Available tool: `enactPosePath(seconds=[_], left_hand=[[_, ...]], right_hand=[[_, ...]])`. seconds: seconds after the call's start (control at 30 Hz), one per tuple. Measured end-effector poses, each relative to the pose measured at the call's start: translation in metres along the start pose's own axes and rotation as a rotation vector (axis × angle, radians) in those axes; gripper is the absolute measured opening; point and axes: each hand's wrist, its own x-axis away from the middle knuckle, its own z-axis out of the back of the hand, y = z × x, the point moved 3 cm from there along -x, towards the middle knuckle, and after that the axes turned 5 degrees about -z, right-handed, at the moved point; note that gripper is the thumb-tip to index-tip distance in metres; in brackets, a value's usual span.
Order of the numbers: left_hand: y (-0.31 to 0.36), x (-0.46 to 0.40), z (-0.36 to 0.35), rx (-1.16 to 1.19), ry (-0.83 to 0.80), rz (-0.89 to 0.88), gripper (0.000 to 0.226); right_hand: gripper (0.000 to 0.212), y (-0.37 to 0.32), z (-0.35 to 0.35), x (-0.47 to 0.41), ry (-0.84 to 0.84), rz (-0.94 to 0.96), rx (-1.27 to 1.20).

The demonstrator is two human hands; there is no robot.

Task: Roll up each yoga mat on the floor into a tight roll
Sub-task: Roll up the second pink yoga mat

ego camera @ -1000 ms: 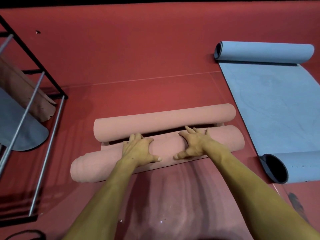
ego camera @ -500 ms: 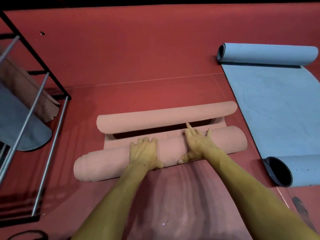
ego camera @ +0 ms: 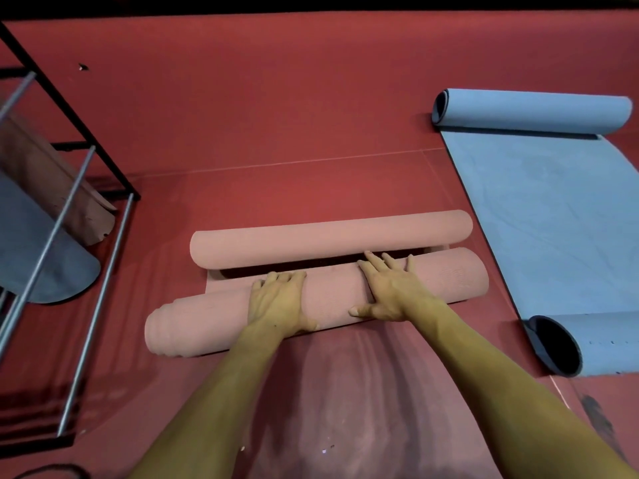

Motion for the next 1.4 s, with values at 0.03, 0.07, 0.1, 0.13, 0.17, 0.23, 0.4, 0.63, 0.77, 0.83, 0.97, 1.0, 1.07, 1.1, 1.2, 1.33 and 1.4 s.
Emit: enactPosePath(seconds=[0.03,0.07,0.1,0.13,0.17,0.23,0.4,0.63,0.77,0.83,0.97,1.0,1.07,1.1,1.2,1.33,1.4], left_hand=[[0.002,0.001,-0.002,-0.006,-0.011,0.007,0.106],[0.004,0.002,-0.004,-0.018,-0.022,0.025,0.108],[0.006,0.003,-0.006,-0.032,-0.032,0.050,0.112],[0.008,0.004,-0.008,-0.043,-0.038,0.073,0.116],[0.008,0.005,-0.010,-0.055,-0.035,0.083,0.118],[0.006,0.005,-0.010,-0.076,-0.024,0.071,0.118],[-0.001,0.000,0.006,-0.090,-0.045,0.031,0.104],[-0.010,0.011,0.017,0.122,-0.353,0.030,0.093],[-0.005,0.014,0.016,0.147,-0.354,0.061,0.118],[-0.005,0.017,0.014,0.157,-0.351,0.100,0.135],[0.000,0.014,0.024,0.128,-0.159,0.150,0.125],[0.001,0.012,0.028,0.109,-0.099,0.150,0.119],[0.001,0.008,0.031,0.120,-0.048,0.146,0.106],[0.001,0.006,0.031,0.145,-0.048,0.148,0.099],[-0.002,0.005,0.028,0.185,-0.042,0.157,0.090],[-0.002,0.003,0.030,0.182,-0.036,0.146,0.079],[0.001,0.002,0.030,0.167,-0.065,0.147,0.072]], right_hand=[[0.116,0.001,-0.002,0.000,0.005,0.001,0.004],[0.115,0.001,-0.003,0.001,0.012,0.001,0.005],[0.115,0.002,-0.005,0.001,0.017,0.001,0.004],[0.116,0.002,-0.005,0.000,0.019,0.001,0.002],[0.119,0.001,-0.005,-0.001,0.014,0.002,0.002],[0.132,-0.001,-0.005,-0.002,0.002,0.002,0.021],[0.133,-0.004,-0.004,-0.005,0.027,-0.010,0.047],[0.123,-0.012,0.000,0.003,-0.199,0.002,0.031],[0.145,-0.010,-0.001,0.008,-0.206,-0.010,-0.064],[0.146,-0.007,-0.003,0.012,-0.143,-0.007,-0.133],[0.118,0.000,0.000,0.014,0.007,0.009,-0.213],[0.112,0.000,0.002,0.012,0.030,0.009,-0.220],[0.106,-0.002,0.007,0.007,0.034,0.002,-0.216],[0.104,-0.003,0.009,0.004,0.025,-0.003,-0.201],[0.100,-0.006,0.012,-0.002,0.012,-0.012,-0.120],[0.095,-0.004,0.013,-0.004,0.075,-0.006,-0.155],[0.086,-0.004,0.013,-0.004,0.081,-0.015,-0.179]])
